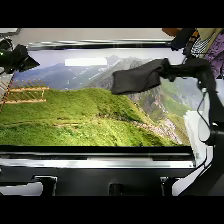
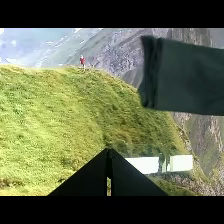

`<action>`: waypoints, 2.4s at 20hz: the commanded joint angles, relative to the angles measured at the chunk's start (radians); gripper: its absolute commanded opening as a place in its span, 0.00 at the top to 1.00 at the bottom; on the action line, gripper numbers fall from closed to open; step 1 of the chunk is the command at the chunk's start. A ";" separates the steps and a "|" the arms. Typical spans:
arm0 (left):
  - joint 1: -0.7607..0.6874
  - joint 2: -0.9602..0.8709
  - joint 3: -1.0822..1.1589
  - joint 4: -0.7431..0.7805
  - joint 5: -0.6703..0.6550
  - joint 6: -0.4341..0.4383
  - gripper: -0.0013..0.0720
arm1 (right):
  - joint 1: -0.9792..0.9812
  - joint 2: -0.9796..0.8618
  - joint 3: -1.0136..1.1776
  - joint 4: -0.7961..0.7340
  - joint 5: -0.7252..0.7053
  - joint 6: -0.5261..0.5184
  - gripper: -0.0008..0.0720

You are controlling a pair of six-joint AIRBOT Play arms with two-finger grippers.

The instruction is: Fold the clothes and pants, and hang the long-sleeved shirts on hangers.

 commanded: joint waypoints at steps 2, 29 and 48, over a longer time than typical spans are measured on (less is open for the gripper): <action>0.001 0.000 0.000 0.000 0.001 0.000 0.96 | -0.163 0.002 0.040 -0.003 0.018 0.043 0.94; 0.000 0.000 0.000 -0.002 -0.073 -0.008 0.96 | -0.504 0.277 0.068 -0.660 -0.463 0.844 0.94; -0.045 0.000 0.000 -0.036 -0.108 -0.019 0.96 | -0.501 0.378 0.065 -0.934 -0.782 0.790 0.94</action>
